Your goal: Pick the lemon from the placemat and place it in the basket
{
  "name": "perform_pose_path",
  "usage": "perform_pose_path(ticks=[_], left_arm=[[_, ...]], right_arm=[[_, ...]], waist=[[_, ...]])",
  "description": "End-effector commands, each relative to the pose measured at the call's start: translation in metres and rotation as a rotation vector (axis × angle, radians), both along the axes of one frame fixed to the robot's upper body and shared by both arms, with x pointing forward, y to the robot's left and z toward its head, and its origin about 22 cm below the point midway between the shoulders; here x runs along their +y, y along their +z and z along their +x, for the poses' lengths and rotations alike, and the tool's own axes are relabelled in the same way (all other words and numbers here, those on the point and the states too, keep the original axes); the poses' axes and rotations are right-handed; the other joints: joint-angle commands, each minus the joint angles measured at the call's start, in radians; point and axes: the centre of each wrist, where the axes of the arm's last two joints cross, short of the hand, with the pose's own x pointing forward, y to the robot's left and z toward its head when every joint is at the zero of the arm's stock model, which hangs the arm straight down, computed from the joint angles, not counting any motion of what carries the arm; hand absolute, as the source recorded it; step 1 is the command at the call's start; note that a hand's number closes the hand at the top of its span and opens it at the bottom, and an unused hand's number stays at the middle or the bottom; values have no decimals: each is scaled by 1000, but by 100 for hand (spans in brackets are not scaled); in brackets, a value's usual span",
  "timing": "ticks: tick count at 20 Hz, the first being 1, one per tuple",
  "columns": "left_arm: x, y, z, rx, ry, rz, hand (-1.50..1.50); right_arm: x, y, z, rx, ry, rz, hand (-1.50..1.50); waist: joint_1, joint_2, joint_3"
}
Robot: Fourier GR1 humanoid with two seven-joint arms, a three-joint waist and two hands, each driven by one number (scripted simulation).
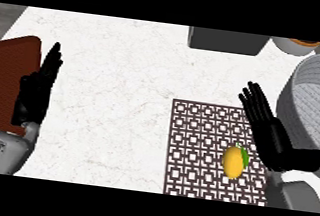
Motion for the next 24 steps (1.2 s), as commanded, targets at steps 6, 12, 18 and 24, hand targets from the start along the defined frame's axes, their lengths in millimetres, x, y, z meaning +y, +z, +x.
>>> perform_pose_path(ticks=[6,12,18,24], left_arm=[[40,8,-2,78,-15,-102,0],[45,-3,-13,164,-75,-174,0],[56,-7,-6,178,-72,-194,0],[70,-5,-10,171,-69,-176,0]], right_arm=[[-117,53,22,-503,-118,343,150],[-21,29,-9,-755,55,-179,-150],[4,74,-42,-611,-59,-231,-150],[-41,128,-54,-401,-44,-610,-150]], waist=[[13,37,30],[14,24,22],[1,25,21],[-13,20,17]])
